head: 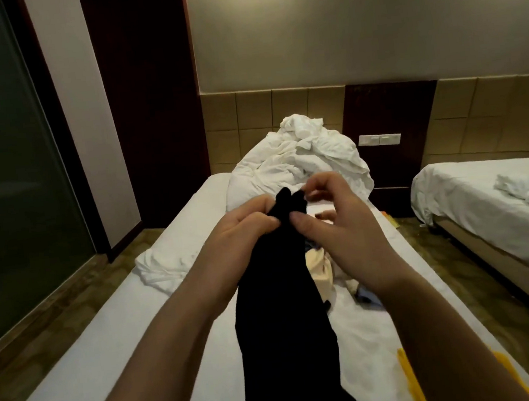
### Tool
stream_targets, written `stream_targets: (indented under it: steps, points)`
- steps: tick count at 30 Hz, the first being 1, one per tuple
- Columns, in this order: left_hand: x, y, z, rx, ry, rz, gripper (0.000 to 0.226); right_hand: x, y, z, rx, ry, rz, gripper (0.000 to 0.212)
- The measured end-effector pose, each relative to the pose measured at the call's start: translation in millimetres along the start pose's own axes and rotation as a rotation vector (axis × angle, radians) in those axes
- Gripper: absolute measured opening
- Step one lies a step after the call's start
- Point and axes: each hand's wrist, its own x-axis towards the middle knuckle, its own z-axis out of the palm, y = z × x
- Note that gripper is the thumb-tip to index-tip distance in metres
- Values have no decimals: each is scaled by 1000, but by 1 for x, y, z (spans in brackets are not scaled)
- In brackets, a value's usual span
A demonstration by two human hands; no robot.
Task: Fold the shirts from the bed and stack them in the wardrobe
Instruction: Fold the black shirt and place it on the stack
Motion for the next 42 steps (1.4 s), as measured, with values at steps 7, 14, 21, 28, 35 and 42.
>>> stream_targets:
  steps: [7,14,21,28,35,42]
  points:
    - [37,59,-29,-255,-270,67,26,72,-63,-32,-255,-249,-111,18]
    - [83,129,-43,209,-63,190,49,149,-118,-64,-678,-79,-168,16]
    - [93,149,-44,502,104,266,44,170,-162,-73,-824,-74,-122,39]
    - [87,127,-49,238,-126,189,19,164,-169,-84,-785,-84,-111,38]
    - [87,105,-56,-36,-429,172,35,147,-159,-107,-639,-259,-20,26]
    - [77,59,-41,170,-615,76,42,140,-143,-120,-638,-252,47,10]
